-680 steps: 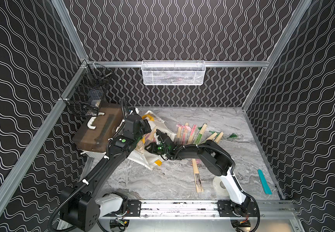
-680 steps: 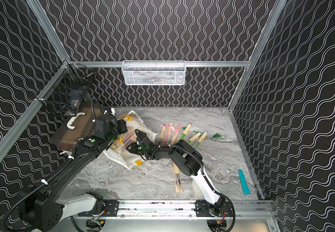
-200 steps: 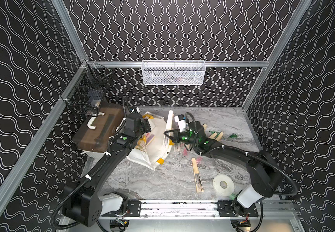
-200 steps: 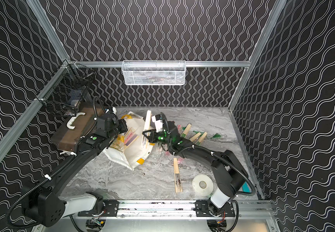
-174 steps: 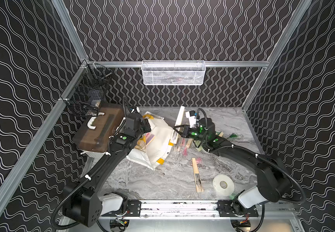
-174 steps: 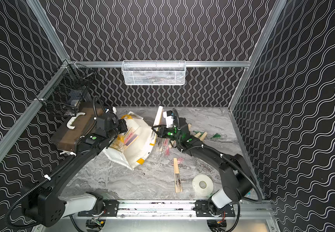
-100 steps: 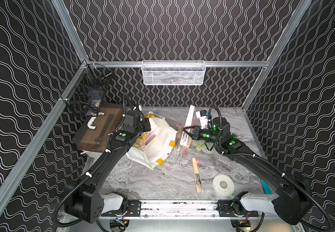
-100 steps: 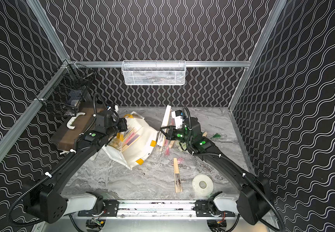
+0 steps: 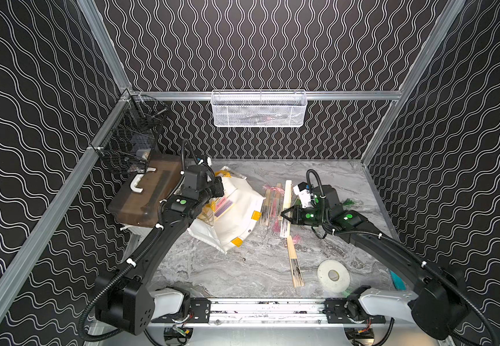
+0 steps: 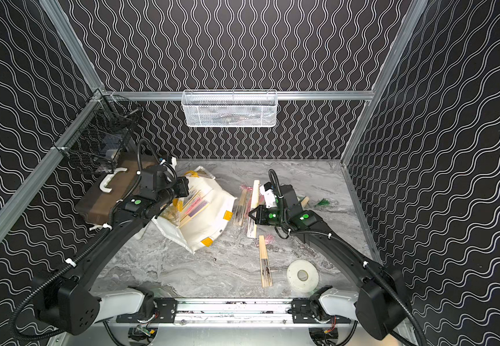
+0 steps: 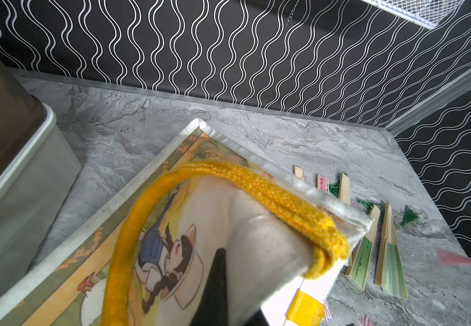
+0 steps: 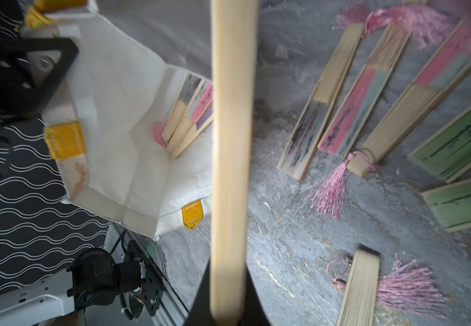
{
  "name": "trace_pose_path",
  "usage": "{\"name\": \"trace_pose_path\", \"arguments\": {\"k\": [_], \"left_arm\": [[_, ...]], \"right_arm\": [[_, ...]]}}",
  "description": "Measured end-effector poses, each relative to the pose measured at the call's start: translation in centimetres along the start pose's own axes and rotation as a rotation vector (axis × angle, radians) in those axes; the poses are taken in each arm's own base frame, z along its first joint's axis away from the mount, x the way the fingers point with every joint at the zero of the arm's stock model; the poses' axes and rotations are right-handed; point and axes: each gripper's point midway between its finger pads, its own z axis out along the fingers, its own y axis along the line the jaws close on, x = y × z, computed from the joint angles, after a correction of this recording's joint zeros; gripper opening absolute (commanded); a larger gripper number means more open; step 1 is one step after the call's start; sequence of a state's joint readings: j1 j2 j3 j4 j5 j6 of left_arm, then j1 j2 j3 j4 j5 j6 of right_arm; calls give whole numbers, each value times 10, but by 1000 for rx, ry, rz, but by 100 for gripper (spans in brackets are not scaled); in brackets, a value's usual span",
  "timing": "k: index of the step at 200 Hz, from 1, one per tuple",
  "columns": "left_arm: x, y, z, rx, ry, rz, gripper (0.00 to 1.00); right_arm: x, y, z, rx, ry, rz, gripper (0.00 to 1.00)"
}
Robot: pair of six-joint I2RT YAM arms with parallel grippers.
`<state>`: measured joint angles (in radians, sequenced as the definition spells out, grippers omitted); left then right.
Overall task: Take out the folding fans from the tote bags
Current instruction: Place the folding fan at the center of the board.
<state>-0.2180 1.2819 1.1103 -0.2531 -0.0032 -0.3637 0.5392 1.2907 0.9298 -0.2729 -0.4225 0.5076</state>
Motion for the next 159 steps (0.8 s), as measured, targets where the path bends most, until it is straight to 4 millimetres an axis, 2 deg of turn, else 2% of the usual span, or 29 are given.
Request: {"name": "trace_pose_path", "arguments": {"k": [22,85,132,159], "left_arm": [[1,-2,3,11,6,0,0],[1,-4,7,27,7,-1,0],[2,-5,10,35,14,-2,0],[4,-7,12,45,20,-3,0]], "right_arm": [[20,-10,14,-6,96,33,6],[95,-40,47,-38,354,157,6],[143,-26,62,-93,497,168,7],[170,-28,68,-101,562,210,7]]}}
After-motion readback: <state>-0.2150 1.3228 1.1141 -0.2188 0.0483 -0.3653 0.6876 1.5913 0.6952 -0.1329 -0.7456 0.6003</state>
